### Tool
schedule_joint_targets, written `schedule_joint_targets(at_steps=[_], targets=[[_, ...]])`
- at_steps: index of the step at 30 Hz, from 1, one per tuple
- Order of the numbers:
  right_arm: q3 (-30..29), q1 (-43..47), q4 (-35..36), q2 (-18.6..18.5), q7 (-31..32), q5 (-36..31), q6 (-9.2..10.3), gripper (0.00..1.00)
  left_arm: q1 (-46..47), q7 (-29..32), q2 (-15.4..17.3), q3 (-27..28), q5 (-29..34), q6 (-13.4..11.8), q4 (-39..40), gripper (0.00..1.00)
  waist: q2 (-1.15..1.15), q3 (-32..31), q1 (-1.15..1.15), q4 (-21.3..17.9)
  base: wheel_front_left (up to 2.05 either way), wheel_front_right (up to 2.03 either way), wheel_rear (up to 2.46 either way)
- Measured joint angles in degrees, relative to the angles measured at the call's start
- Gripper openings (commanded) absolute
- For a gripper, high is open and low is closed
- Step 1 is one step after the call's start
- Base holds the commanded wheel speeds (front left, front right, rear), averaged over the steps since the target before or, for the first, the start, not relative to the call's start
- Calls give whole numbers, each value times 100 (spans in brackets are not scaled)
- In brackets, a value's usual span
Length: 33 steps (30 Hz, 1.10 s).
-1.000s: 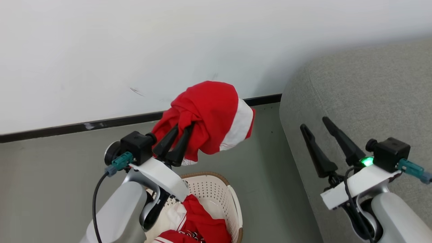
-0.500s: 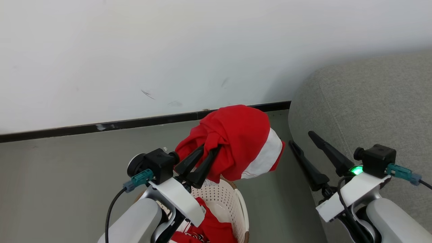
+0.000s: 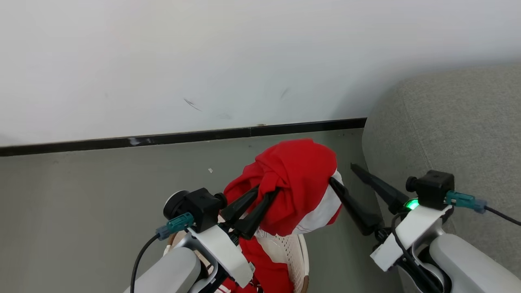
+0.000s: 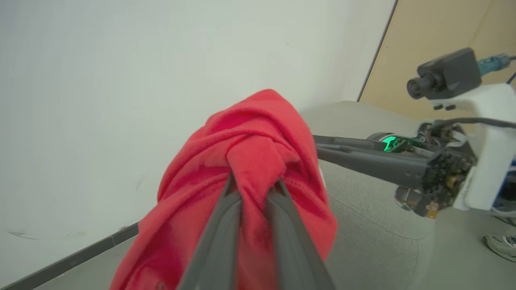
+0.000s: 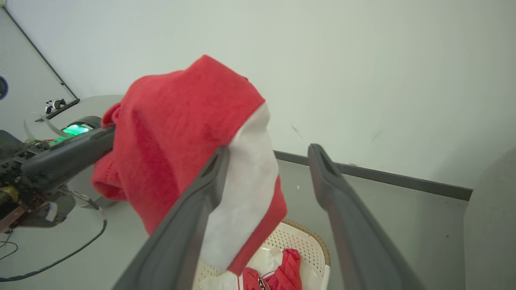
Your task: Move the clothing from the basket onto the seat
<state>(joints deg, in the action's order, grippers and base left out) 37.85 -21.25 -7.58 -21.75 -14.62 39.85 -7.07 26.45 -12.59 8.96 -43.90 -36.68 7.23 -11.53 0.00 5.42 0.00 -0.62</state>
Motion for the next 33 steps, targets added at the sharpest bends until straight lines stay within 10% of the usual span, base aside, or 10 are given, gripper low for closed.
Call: schedule_joint_targets(at_steps=[29, 30, 33], targets=[[2250, -1351, -423, -225, 0, 1161, 0, 100, 276, 15, 145, -621, -380, 0, 192, 0, 0, 179, 0, 511, 0, 0, 0], [2273, -1395, -424, -223, 0, 1170, 0, 63, 277, 14, 160, -624, -404, 0, 191, 0, 0, 175, 0, 512, 0, 0, 0], [2296, -1523, -423, -198, 0, 1201, 0, 0, 282, -10, 192, -635, -425, 0, 185, 0, 0, 160, 0, 510, 0, 0, 0]])
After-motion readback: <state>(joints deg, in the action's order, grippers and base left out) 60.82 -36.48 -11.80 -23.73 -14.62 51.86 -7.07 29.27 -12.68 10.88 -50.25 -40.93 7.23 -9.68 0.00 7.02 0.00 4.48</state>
